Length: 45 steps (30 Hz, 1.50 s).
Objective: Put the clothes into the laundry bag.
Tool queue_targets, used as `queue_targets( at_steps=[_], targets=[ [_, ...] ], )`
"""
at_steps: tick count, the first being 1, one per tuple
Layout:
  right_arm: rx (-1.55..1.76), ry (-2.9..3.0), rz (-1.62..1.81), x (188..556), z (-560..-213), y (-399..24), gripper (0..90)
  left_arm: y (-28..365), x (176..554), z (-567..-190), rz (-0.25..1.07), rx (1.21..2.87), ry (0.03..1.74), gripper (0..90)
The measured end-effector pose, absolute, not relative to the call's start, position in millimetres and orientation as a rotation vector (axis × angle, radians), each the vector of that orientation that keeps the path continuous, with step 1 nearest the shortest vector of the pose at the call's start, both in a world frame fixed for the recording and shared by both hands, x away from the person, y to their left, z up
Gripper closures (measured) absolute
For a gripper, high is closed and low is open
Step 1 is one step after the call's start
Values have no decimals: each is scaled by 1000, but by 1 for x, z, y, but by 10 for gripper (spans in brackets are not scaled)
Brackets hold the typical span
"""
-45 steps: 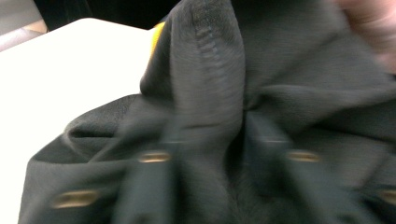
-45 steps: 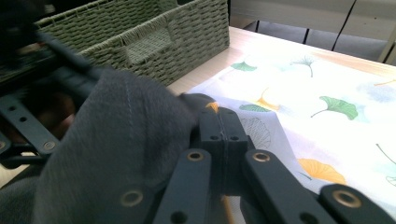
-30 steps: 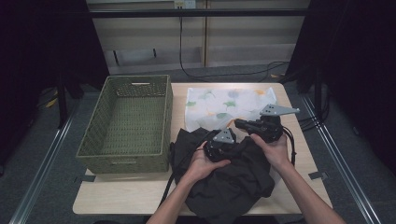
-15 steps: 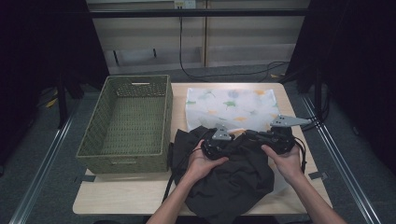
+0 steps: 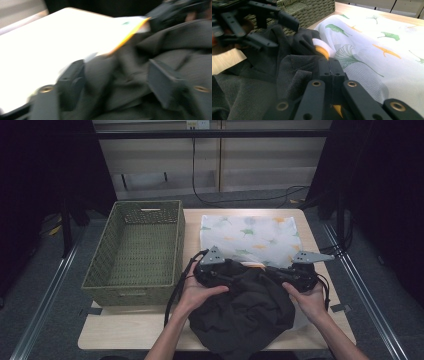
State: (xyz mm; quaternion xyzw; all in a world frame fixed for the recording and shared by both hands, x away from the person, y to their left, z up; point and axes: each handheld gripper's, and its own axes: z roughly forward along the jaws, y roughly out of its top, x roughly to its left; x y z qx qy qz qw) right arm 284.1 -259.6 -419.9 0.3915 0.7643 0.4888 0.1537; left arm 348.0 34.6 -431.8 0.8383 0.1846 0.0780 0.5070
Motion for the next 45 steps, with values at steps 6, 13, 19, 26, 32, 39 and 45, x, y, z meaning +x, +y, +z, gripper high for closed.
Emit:
queue_targets(
  at_steps=[6,13,19,26,32,39,45],
  targets=[
    [1131,2182,1402,286,-419,-261,900,41,367,-471,146,2157,567,140],
    [1124,2184,1409,288,-420,-257,900,35,366,-491,61,2183,570,598],
    [1112,2175,1420,289,-418,-254,900,38,361,-479,74,2143,555,767],
    [1103,2198,1421,295,-420,-242,900,41,345,-450,138,2059,492,744],
    [1089,2201,1423,295,-419,-236,900,49,348,-449,134,2031,510,709],
    [1097,2206,1417,298,-420,-236,900,50,341,-437,162,2006,471,788],
    [1105,2204,1415,302,-421,-237,900,44,334,-417,203,1984,390,803]
  ],
)
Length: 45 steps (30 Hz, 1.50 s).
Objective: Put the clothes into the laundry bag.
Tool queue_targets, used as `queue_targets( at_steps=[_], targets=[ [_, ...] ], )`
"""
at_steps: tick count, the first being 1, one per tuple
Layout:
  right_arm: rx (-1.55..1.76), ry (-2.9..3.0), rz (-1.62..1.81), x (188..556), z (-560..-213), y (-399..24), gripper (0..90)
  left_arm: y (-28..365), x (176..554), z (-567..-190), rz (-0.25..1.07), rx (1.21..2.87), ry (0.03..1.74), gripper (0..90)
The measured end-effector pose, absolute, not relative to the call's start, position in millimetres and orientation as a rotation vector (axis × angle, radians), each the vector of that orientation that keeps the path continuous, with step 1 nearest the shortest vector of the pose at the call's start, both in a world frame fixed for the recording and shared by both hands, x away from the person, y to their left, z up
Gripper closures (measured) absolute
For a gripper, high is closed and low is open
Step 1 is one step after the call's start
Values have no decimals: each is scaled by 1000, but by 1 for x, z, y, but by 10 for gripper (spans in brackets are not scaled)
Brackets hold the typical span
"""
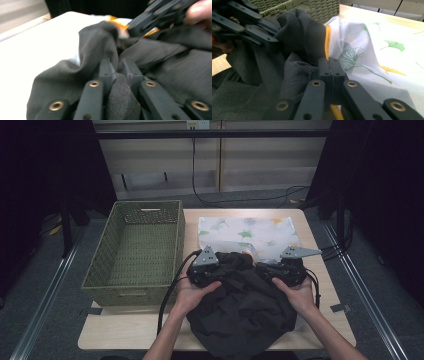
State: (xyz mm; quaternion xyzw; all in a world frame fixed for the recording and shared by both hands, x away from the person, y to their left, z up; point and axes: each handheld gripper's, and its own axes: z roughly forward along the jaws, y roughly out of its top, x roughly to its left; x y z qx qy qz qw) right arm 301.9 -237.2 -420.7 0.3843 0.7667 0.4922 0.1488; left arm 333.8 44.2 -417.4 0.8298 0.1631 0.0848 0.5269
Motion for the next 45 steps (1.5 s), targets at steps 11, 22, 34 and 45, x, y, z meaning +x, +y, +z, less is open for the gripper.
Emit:
queue_targets(
  at_steps=[11,22,34,45],
  targets=[
    [1079,2198,1454,308,-414,-226,900,-4,331,-433,61,2059,293,868],
    [1046,2138,1598,291,-390,-241,900,-28,341,-485,87,2208,336,868],
    [1134,2207,1465,281,-425,-262,900,-8,348,-472,91,2095,426,568],
    [1147,2247,1430,288,-438,-252,900,19,291,-425,39,1950,269,292]
  ],
)
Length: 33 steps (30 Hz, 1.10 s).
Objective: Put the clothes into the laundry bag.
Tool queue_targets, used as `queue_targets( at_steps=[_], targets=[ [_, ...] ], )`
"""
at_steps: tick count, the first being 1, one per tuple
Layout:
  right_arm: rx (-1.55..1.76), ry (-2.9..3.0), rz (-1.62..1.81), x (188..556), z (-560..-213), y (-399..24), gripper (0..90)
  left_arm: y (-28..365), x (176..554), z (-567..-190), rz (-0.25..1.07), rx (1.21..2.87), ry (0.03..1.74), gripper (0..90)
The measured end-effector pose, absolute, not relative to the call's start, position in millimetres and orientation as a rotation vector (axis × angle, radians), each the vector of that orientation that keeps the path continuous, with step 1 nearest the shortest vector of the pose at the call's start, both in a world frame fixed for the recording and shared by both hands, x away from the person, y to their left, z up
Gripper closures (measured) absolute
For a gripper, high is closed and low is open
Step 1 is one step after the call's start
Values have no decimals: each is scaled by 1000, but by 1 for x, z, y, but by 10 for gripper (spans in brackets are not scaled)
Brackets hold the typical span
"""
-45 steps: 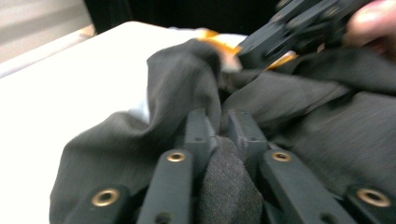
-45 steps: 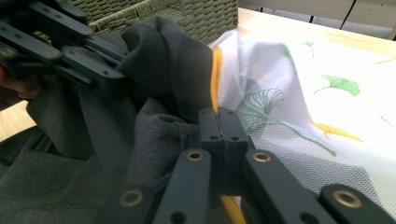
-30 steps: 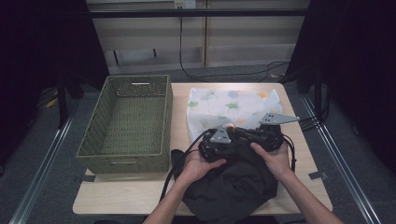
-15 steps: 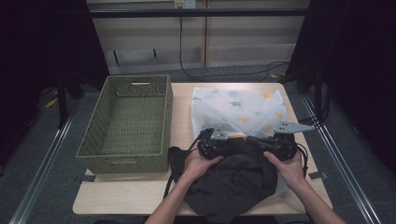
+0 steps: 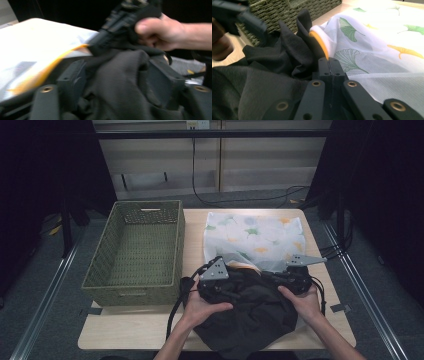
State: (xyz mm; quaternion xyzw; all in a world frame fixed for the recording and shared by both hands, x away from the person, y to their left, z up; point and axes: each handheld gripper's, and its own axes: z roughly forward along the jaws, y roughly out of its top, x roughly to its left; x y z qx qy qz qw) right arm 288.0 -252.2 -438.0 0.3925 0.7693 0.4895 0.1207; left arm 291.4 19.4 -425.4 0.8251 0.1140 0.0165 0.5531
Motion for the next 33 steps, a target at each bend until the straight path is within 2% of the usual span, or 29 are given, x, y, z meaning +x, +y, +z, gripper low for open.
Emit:
queue_targets(
  at_steps=[1,5,9,10,13,14,18,19,24,30,33],
  targets=[
    [1150,2244,1429,289,-438,-250,900,16,288,-427,21,1963,253,236],
    [1142,2253,1430,293,-439,-243,900,-3,285,-448,-26,2038,232,113],
    [1132,2249,1436,292,-436,-246,900,-18,288,-471,-90,2158,238,65],
    [1133,2243,1436,291,-435,-248,900,-22,290,-484,-59,2247,241,78],
    [1136,2235,1450,290,-432,-254,896,-20,291,-497,-27,2275,267,227],
    [1136,2235,1450,290,-432,-254,896,-19,292,-497,-12,2273,262,227],
    [1138,2202,1445,289,-428,-271,753,-12,294,-495,-17,2279,275,438],
    [1152,2185,1446,289,-427,-274,730,-9,297,-496,-28,2264,274,461],
    [1186,2136,1438,290,-424,-291,664,-1,299,-496,-31,2249,288,521],
    [1170,2150,1392,286,-423,-297,615,4,302,-495,-34,2263,300,527],
    [1141,2204,1312,288,-428,-287,526,4,302,-495,-34,2254,300,518]
  ],
)
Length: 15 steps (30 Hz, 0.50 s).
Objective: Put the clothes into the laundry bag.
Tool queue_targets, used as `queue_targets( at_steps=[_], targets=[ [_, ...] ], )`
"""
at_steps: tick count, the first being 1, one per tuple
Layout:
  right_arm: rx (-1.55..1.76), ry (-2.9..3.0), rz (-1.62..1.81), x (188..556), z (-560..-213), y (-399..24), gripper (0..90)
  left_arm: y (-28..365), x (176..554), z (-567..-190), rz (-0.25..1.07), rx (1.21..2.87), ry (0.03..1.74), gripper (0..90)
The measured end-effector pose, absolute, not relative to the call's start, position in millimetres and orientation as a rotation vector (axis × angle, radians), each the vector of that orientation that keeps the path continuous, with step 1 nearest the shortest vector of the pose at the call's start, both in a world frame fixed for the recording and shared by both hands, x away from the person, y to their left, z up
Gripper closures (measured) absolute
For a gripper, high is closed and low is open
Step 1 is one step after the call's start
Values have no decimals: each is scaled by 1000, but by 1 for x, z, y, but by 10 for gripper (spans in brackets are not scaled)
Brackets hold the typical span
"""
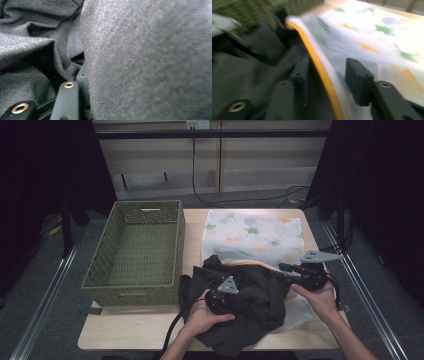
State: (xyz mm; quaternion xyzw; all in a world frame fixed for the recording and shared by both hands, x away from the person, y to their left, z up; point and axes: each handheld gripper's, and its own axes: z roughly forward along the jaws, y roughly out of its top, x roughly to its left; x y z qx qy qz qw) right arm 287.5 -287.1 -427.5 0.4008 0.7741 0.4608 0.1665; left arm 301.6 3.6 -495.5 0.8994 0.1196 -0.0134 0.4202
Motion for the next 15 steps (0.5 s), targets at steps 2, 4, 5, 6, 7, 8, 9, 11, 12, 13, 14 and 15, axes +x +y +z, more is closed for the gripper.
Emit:
queue_targets(
  at_steps=[2,4,5,6,7,8,9,11,12,13,14,15],
  targets=[
    [1151,2218,1221,291,-435,-281,505,3,301,-495,-36,2250,304,499],
    [1152,2227,1210,294,-439,-280,506,4,302,-495,-44,2247,296,461],
    [1159,2250,1199,298,-443,-278,599,4,301,-495,-58,2230,299,430],
    [1146,2258,1203,299,-444,-278,635,4,300,-493,-54,2218,306,409],
    [1144,2255,1206,300,-444,-278,681,4,299,-492,-56,2206,296,361],
    [1148,2251,1209,300,-444,-279,746,5,297,-490,-59,2196,286,321],
    [1140,2252,1209,300,-443,-280,802,6,295,-485,-62,2188,292,288],
    [1165,2229,1211,298,-441,-281,886,7,290,-478,-79,2132,277,196],
    [1173,2224,1240,298,-440,-282,890,8,289,-474,-71,2129,269,168],
    [1185,2210,1250,297,-439,-282,893,7,287,-473,-67,2125,262,148],
    [1185,2210,1250,297,-439,-282,893,7,287,-473,-67,2125,262,125],
    [1185,2210,1268,296,-436,-281,895,2,287,-474,-70,2135,260,77]
  ],
)
